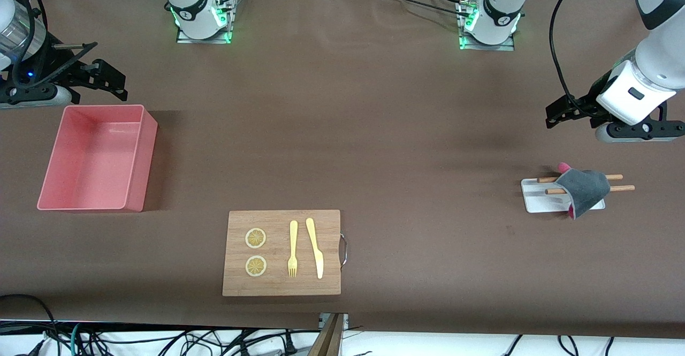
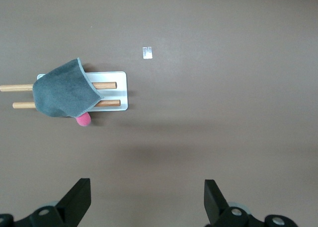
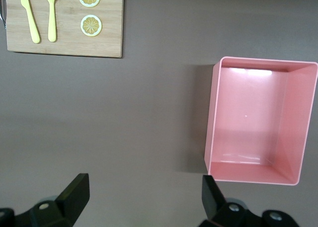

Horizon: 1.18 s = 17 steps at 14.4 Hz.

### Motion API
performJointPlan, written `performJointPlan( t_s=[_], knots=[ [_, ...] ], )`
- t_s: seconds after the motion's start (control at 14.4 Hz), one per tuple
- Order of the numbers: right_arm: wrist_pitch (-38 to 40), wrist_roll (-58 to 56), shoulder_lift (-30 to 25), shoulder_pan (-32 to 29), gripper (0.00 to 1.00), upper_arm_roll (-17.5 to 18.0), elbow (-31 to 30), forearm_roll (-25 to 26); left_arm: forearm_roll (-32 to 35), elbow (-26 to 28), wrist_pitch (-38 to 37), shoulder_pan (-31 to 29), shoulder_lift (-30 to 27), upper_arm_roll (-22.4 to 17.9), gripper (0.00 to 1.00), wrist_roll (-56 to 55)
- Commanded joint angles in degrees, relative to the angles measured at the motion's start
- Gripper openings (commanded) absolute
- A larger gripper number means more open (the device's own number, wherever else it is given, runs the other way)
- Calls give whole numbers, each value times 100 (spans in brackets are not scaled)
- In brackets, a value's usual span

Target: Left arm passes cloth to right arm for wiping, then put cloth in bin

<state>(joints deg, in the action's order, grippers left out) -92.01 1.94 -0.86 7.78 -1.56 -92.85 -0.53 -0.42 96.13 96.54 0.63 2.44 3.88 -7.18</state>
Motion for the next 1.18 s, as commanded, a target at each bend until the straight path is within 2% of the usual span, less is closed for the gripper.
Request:
performJointPlan(
  t_s=[0.0,1.11],
  knots=[
    [105,-27,16,-31,100,33,127,18,16,-129,-30,-19,55,-1,100,147],
    [122,-97,25,-66,100,24,118,27,33,-129,-30,16,151,-1,100,129]
  ],
)
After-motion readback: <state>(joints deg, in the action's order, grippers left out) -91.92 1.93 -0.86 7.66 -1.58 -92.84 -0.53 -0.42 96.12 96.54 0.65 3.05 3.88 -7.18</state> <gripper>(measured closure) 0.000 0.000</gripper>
